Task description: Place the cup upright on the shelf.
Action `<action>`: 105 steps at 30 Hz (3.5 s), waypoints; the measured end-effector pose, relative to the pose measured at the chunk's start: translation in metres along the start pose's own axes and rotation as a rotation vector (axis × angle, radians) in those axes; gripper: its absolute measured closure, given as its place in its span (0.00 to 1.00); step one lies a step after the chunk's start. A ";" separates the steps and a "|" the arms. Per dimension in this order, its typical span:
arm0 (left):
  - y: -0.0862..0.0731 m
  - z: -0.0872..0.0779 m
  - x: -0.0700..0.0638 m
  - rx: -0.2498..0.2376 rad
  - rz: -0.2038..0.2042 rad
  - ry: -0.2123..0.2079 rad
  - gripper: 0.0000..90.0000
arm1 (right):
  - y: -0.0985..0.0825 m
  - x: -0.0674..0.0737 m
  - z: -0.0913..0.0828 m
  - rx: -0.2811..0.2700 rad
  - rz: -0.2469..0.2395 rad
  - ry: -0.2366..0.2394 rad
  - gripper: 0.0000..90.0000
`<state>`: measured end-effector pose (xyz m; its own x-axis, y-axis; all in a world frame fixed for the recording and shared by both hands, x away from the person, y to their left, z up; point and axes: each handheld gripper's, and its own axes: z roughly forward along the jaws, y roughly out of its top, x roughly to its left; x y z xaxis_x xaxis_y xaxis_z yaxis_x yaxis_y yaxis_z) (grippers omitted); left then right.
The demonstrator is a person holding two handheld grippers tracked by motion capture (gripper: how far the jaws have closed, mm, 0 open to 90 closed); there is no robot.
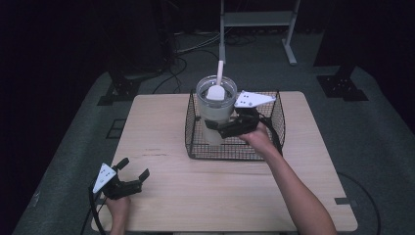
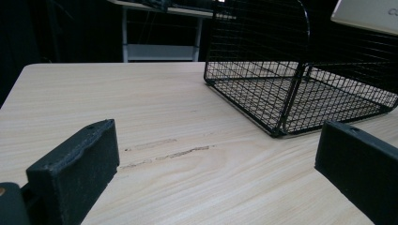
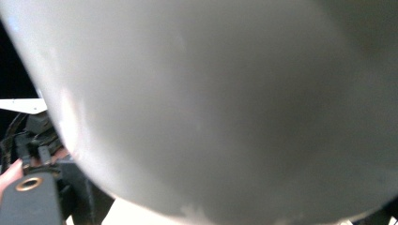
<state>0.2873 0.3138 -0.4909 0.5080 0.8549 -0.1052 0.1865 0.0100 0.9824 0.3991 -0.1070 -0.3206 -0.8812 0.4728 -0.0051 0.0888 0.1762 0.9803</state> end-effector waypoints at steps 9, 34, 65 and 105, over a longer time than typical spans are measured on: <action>0.000 -0.001 0.001 0.000 -0.001 -0.003 0.00 | 0.006 -0.017 0.017 0.018 -0.004 -0.018 0.10; 0.000 -0.001 0.001 -0.005 -0.001 -0.008 0.00 | 0.003 -0.059 0.051 0.065 0.013 -0.024 0.10; 0.000 -0.001 0.001 -0.009 -0.004 -0.011 0.00 | -0.048 -0.087 0.089 0.140 0.109 0.020 0.10; 0.000 -0.001 0.001 -0.008 0.000 -0.018 0.00 | -0.093 -0.094 0.095 0.185 0.043 0.065 0.10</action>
<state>0.2872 0.3146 -0.4909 0.5227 0.8456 -0.1082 0.1801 0.0145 0.9835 0.5181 -0.0860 -0.4303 -0.9022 0.4279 0.0544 0.2054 0.3152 0.9265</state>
